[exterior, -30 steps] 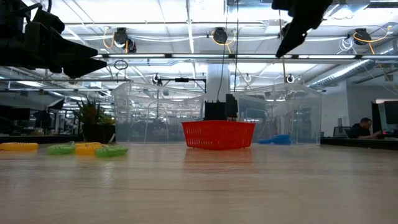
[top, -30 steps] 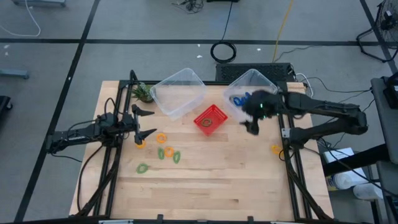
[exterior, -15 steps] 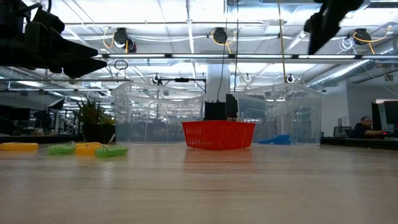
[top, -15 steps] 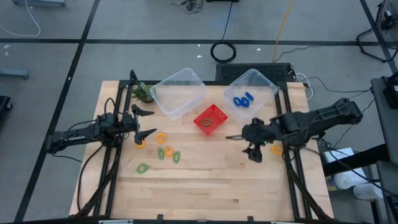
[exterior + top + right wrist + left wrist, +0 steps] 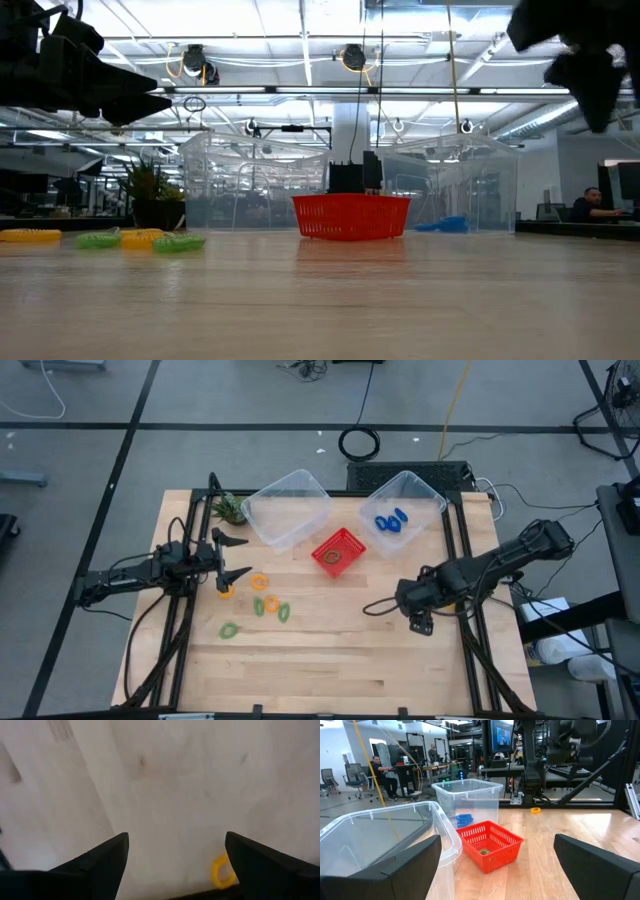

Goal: Sort spring keychains
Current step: Put the yellow spring keychain into the left transparent bin

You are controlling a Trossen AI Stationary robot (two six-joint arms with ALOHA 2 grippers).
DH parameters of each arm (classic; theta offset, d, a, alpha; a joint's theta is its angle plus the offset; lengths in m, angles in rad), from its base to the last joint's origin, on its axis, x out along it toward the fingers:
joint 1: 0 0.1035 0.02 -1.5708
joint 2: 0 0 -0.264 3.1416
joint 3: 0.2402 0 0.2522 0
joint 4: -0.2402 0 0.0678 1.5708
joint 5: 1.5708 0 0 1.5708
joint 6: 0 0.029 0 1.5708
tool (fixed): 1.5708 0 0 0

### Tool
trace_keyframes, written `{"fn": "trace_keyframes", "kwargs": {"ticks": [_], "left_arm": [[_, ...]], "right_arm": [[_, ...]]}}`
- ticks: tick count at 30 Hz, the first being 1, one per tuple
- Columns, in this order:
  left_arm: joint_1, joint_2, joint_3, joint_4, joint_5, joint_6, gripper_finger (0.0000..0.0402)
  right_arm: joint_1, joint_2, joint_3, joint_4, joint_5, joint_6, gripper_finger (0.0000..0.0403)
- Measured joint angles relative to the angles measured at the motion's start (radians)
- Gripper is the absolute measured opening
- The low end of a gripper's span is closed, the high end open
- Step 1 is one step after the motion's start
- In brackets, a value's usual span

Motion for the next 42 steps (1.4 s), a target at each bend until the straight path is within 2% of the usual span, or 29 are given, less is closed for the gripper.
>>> {"fn": "trace_keyframes", "kwargs": {"ticks": [8,13,17,20,29,36,42], "left_arm": [[0.0,0.0,0.0,0.0,0.0,0.0,0.0395],[0.0,0.0,0.0,0.0,0.0,0.0,0.0395],[0.0,0.0,0.0,0.0,0.0,0.0,0.0395],[0.0,0.0,0.0,0.0,0.0,0.0,0.0395],[0.0,0.0,0.0,0.0,0.0,0.0,0.0395],[0.0,0.0,0.0,0.0,0.0,0.0,0.0395],[0.0,0.0,0.0,0.0,0.0,0.0,0.0395]], "right_arm": [[-0.033,0.0,-0.173,0.066,-0.149,-0.014,0.0318],[-0.07,0.0,-0.261,0.067,-0.156,-0.079,0.0318],[-0.082,0.0,-0.319,0.067,-0.202,-0.166,0.0318],[-0.081,0.0,-0.347,0.06,-0.204,-0.241,0.0318],[-0.085,0.0,-0.421,0.05,-0.205,-0.327,0.0318],[-0.111,0.002,-0.497,0.14,-0.23,-0.341,0.0318],[-0.137,0.057,-0.53,0.193,-0.231,-0.32,0.0317]]}}
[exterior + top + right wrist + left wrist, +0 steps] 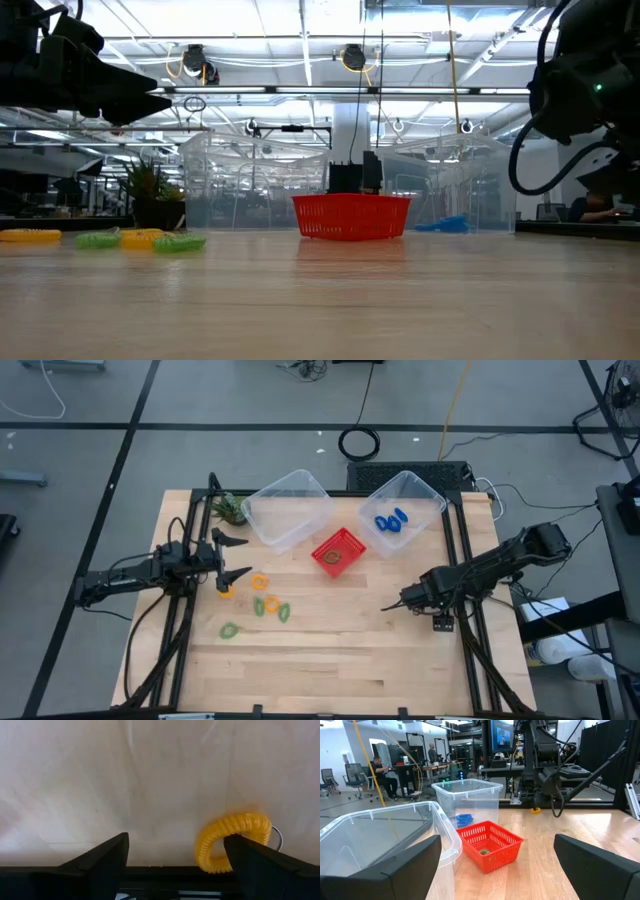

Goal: Sort spring keychains
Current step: Put the yellow spring keychain into the left transparent bin

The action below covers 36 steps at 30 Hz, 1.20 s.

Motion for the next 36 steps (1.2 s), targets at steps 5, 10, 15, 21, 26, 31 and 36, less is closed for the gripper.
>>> {"fn": "trace_keyframes", "kwargs": {"ticks": [5,10,15,21,26,31,36], "left_arm": [[0.0,0.0,0.0,0.001,0.0,0.0,0.0395],[0.0,0.0,0.0,0.0,0.0,0.0,0.0395],[0.0,0.0,0.0,0.0,0.0,0.0,0.0395],[0.0,0.0,0.0,0.0,0.0,0.0,0.0395],[0.0,0.0,0.0,0.0,0.0,0.0,0.0395],[0.0,0.0,0.0,0.0,-0.001,0.0,0.0395],[0.0,0.0,0.0,-0.001,0.0,0.0,0.0395]], "right_arm": [[-0.003,0.036,0.001,0.051,0.002,0.045,0.0279],[-0.003,0.048,-0.001,0.065,0.042,0.111,0.0187],[-0.002,0.066,-0.001,0.075,0.06,0.186,0.0085],[0.0,0.075,0.006,0.08,0.079,0.3,0.001],[0.017,0.08,0.076,0.086,0.136,0.296,0.0004],[0.016,0.085,0.17,0.295,0.258,0.258,0.0001],[0.015,0.146,0.232,0.55,0.249,0.169,0.0001]]}}
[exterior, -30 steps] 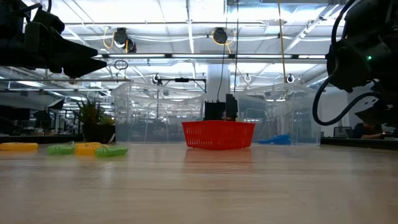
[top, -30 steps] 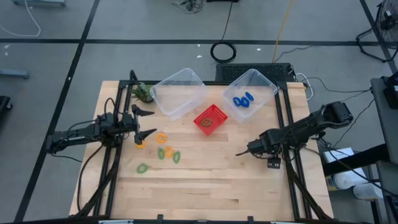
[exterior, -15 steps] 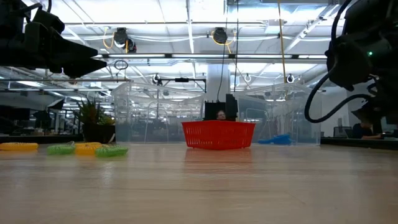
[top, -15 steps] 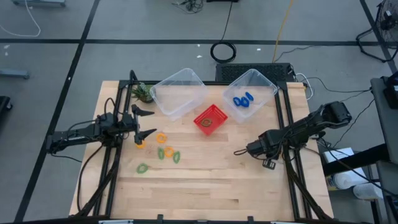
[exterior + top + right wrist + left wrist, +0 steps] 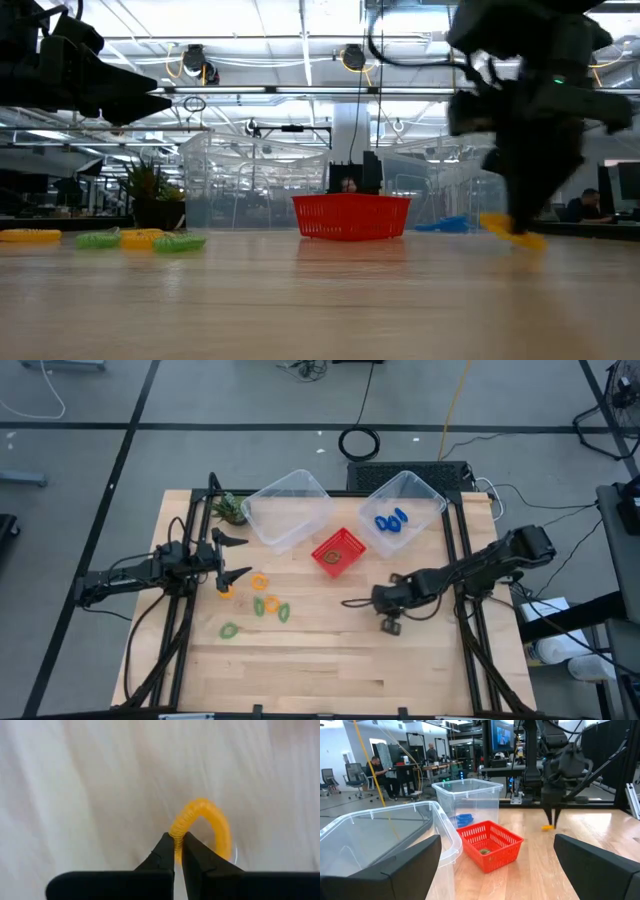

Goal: Sort spring keychains
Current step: Put the yellow spring keychain into the left transparent bin

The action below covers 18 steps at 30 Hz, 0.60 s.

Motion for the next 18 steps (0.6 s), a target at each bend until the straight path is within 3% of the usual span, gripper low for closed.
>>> {"fn": "trace_keyframes", "kwargs": {"ticks": [9,18], "left_arm": [[0.0,0.0,0.0,-0.001,0.0,0.0,0.0395],[0.0,0.0,0.0,-0.001,0.0,0.0,0.0395]], "right_arm": [[0.001,0.111,0.132,0.22,0.1,-0.164,0.0],[-0.011,0.197,0.163,0.482,0.164,-0.289,0.0]]}}
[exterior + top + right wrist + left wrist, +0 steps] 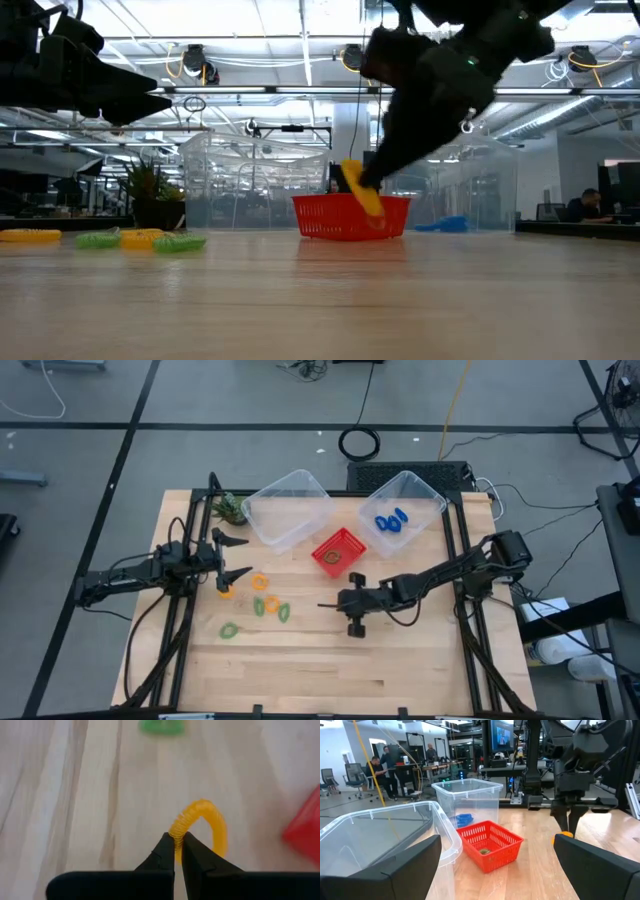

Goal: Sort spring keychains
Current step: Put the yellow spring keychain into the left transparent bin

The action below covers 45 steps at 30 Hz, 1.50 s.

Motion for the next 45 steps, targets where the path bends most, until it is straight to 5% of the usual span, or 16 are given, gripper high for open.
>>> {"fn": "trace_keyframes", "kwargs": {"ticks": [8,29,45], "left_arm": [[0.0,0.0,0.0,0.001,0.0,0.0,0.0395],[0.0,0.0,0.0,0.001,0.0,0.0,0.0395],[0.0,0.0,0.0,0.001,0.0,0.0,0.0395]], "right_arm": [[-0.052,-0.018,0.006,0.124,0.063,-0.087,0.0],[-0.334,-0.017,0.333,0.086,0.055,-0.281,0.0],[-0.558,-0.017,0.363,0.256,-0.17,-0.392,0.0]]}}
